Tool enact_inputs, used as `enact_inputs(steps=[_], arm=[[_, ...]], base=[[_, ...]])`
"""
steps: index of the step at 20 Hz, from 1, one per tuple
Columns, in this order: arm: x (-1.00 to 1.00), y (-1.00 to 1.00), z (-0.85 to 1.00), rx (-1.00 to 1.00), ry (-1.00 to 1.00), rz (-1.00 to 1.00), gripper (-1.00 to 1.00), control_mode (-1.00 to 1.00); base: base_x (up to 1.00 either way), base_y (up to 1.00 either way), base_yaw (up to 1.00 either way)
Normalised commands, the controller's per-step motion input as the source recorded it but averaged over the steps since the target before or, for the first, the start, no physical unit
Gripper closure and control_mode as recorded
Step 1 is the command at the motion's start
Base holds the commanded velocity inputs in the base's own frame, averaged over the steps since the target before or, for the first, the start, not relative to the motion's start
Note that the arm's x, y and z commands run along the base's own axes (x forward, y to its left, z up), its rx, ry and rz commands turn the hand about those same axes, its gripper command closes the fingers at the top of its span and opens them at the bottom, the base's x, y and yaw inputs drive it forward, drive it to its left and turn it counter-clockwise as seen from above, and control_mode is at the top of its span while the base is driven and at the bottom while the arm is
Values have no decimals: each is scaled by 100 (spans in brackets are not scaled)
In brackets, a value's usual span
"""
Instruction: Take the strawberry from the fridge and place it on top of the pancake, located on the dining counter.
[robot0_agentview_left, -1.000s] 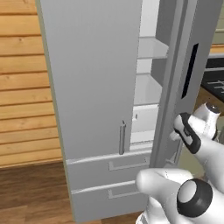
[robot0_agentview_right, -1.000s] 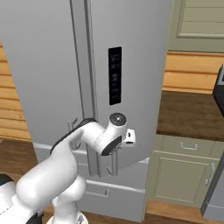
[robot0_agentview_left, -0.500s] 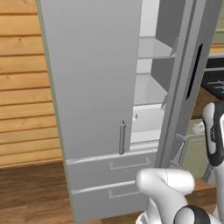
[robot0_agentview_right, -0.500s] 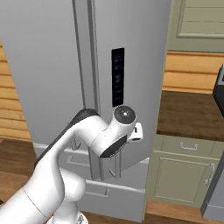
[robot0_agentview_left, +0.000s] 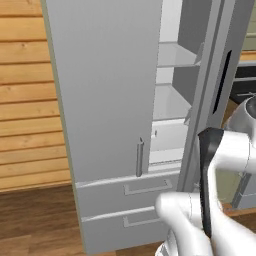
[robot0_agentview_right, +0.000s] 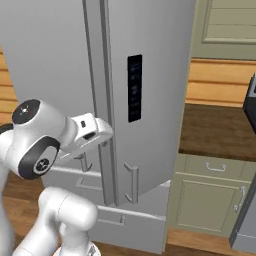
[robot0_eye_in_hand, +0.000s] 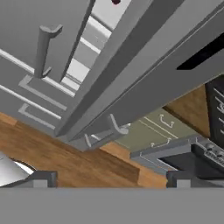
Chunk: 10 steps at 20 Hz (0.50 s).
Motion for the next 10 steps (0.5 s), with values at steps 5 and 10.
enact_inputs(steps=[5, 10], arm=[[-18, 100, 72, -73, 5, 0, -100, -100], [54, 88, 30, -81, 15, -2, -100, -100]], base=[[0, 0, 0], [0, 0, 0]])
